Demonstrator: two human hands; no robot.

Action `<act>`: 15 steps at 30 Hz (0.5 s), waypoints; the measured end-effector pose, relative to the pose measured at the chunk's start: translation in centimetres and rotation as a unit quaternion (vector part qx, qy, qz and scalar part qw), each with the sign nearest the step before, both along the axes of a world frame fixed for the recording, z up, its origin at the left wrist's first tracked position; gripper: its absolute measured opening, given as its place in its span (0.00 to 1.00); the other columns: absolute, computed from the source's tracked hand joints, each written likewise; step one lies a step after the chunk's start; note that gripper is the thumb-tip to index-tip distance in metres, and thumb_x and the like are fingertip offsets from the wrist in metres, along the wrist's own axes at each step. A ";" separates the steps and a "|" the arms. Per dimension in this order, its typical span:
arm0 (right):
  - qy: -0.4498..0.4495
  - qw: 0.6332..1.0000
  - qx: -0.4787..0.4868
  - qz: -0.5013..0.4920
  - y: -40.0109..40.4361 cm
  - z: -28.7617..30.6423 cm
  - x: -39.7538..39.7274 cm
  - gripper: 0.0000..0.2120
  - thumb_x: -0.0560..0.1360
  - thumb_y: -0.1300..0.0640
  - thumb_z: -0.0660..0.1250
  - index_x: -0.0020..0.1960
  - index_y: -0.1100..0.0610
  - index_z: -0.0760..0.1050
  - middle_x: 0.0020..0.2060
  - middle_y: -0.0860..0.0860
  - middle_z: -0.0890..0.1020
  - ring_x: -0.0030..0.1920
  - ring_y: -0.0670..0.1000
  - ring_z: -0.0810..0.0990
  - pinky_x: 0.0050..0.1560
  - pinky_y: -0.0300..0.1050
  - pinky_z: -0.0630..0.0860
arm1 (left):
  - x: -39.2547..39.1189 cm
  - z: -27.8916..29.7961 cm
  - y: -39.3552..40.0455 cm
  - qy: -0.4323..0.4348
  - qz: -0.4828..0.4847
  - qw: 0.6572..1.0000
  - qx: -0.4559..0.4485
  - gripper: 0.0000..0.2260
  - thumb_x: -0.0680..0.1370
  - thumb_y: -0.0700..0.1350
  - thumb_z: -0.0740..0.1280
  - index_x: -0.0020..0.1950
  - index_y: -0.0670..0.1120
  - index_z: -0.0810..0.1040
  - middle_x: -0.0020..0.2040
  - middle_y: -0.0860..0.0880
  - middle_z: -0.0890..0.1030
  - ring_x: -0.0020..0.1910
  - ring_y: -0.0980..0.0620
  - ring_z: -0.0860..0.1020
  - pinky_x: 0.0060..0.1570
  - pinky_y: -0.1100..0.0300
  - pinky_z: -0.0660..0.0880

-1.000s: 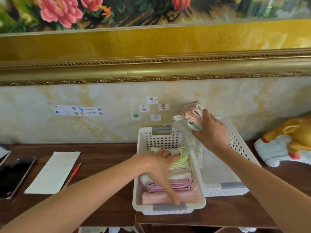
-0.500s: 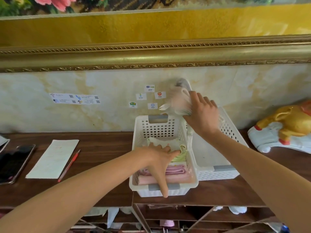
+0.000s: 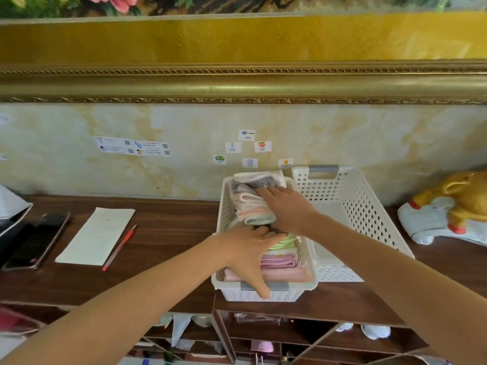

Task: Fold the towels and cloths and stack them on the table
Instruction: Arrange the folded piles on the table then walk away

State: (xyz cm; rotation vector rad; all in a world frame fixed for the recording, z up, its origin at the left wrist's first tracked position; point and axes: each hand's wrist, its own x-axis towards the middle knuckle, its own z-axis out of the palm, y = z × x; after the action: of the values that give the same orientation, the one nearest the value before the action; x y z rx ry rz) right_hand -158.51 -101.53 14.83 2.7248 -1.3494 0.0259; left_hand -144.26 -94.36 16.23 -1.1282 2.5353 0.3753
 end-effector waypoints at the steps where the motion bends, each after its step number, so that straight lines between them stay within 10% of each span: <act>1: -0.006 1.000 0.030 0.000 0.1 0.4 0.0 0.31 0.68 0.58 0.71 0.67 0.57 0.62 0.57 0.53 0.75 0.57 0.55 0.75 0.58 0.48 0.73 | 0.2 -0.1 0.1 0.002 0.004 1.000 -0.003 0.54 0.65 0.67 0.72 0.78 0.55 0.39 0.79 0.52 0.49 0.75 0.49 0.56 0.70 0.55 0.58; 5: -0.032 0.993 0.112 0.004 -0.2 1.5 -0.2 0.30 0.65 0.57 0.74 0.64 0.58 0.65 0.37 0.45 0.71 0.42 0.50 0.73 0.54 0.48 0.73 | 0.8 -0.4 0.4 0.001 0.005 0.999 -0.034 0.54 0.65 0.71 0.69 0.78 0.57 0.38 0.79 0.53 0.47 0.77 0.49 0.51 0.73 0.50 0.53; 11: -0.050 0.989 0.139 -0.012 -0.5 1.4 -0.9 0.35 0.64 0.50 0.75 0.66 0.57 0.66 0.51 0.53 0.78 0.52 0.54 0.75 0.54 0.48 0.73 | 1.2 -0.4 0.8 -0.009 -0.005 0.998 -0.066 0.52 0.64 0.76 0.63 0.78 0.58 0.40 0.79 0.53 0.49 0.77 0.50 0.50 0.74 0.51 0.51; 15: -0.078 0.983 0.167 -0.022 0.5 0.7 -1.0 0.29 0.63 0.53 0.75 0.61 0.57 0.70 0.44 0.51 0.79 0.44 0.52 0.77 0.47 0.45 0.76 | 2.7 1.2 0.1 0.151 0.084 0.983 -0.054 0.38 0.63 0.74 0.68 0.68 0.58 0.71 0.64 0.59 0.75 0.63 0.57 0.73 0.58 0.56 0.74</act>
State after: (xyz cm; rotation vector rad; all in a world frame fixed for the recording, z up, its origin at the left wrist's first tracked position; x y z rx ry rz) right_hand -159.55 -101.03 15.56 3.0197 -1.5870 0.0115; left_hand -141.56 -94.30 17.45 -1.4297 2.7562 0.4899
